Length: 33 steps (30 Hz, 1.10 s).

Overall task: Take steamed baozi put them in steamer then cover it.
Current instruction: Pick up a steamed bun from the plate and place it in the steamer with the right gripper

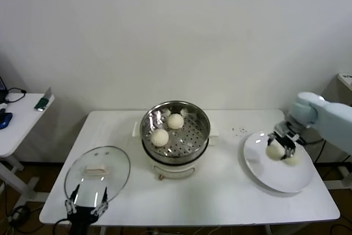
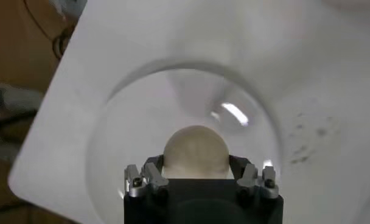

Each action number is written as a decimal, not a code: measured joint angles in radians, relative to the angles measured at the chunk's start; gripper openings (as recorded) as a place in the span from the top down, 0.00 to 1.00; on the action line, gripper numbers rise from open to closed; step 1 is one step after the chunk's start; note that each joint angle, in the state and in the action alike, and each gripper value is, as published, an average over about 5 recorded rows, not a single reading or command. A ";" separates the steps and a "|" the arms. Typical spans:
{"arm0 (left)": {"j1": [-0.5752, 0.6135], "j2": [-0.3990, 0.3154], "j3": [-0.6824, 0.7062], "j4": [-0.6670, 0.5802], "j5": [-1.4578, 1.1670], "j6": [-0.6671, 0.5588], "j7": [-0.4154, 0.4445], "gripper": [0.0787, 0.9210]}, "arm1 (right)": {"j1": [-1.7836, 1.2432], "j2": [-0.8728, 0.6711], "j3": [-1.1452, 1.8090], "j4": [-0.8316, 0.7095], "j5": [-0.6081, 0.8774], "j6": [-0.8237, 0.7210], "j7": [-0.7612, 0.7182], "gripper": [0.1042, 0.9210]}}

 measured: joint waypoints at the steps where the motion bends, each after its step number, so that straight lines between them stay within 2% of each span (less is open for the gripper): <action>1: 0.002 -0.001 0.000 0.000 0.000 0.000 -0.001 0.12 | 0.033 0.018 -0.012 0.007 -0.001 0.024 -0.002 0.26; 14: 0.018 -0.004 -0.003 -0.004 -0.004 -0.005 -0.013 0.12 | 0.262 0.284 -0.050 0.081 0.009 0.226 -0.021 0.25; 25: 0.027 -0.003 -0.010 -0.015 -0.016 -0.003 -0.014 0.12 | 0.207 0.505 -0.030 0.067 -0.025 0.283 -0.033 0.25; 33: 0.029 0.009 -0.020 -0.003 -0.028 -0.004 -0.014 0.12 | 0.117 0.612 -0.029 0.052 -0.046 0.293 -0.040 0.25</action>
